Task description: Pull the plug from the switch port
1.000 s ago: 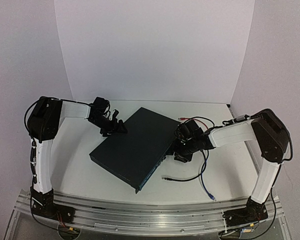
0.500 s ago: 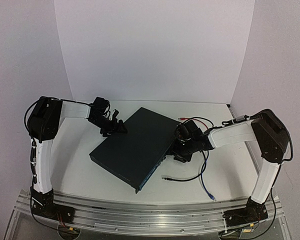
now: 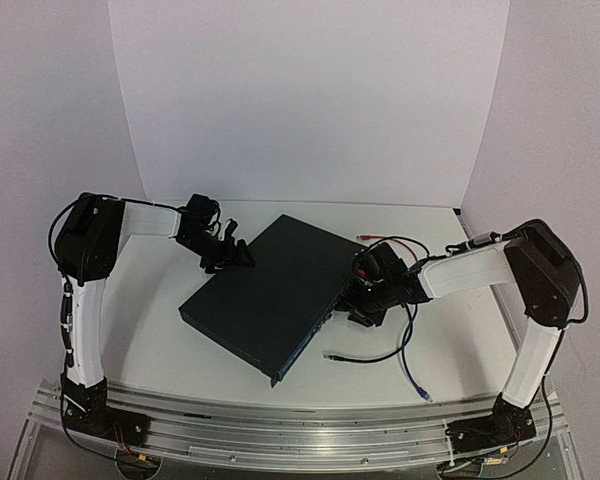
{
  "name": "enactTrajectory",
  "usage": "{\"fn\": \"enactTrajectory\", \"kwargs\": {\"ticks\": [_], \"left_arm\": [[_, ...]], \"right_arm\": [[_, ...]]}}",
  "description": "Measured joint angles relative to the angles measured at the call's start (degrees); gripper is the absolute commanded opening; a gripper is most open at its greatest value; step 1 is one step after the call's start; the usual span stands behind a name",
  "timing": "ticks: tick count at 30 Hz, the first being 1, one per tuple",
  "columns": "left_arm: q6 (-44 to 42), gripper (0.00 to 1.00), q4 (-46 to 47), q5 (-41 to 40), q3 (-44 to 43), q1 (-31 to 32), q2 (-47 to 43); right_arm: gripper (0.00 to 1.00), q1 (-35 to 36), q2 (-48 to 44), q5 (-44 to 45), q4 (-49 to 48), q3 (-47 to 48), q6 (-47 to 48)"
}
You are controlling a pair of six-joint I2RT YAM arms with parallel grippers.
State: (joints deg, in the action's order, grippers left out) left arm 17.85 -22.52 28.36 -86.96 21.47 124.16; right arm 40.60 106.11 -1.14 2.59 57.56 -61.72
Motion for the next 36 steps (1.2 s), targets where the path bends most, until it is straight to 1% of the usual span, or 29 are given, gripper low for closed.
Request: {"fn": "enactTrajectory", "kwargs": {"ticks": [9,12,14,16,24,27,31,36], "left_arm": [[0.00,0.83,0.00,0.00,0.00,0.00,0.00],[0.00,0.83,0.00,0.01,0.00,0.00,0.00],[0.00,0.83,0.00,0.02,0.00,0.00,0.00],[-0.02,0.83,0.01,0.02,0.00,0.00,0.00],[-0.04,0.83,0.02,0.02,0.00,0.00,0.00],[-0.07,0.83,0.00,0.00,0.00,0.00,0.00],[-0.08,0.83,0.00,0.00,0.00,0.00,0.00],[-0.09,0.83,0.00,0.00,0.00,0.00,0.00]], "right_arm": [[0.40,-0.46,-0.22,2.53,4.46,0.11,0.85],[0.39,-0.45,-0.22,2.48,5.36,0.51,3.51],[0.39,-0.44,-0.22,2.41,6.07,0.90,7.34],[0.39,-0.46,-0.31,1.86,5.79,0.97,13.09],[0.40,-0.45,-2.10,-4.14,1.51,0.89,43.44],[0.39,-0.46,-2.09,-5.15,1.20,0.96,52.13],[0.38,-0.45,-2.00,-5.12,1.06,1.74,59.95],[0.35,-0.46,-1.91,-5.12,0.85,2.49,64.39]]}}
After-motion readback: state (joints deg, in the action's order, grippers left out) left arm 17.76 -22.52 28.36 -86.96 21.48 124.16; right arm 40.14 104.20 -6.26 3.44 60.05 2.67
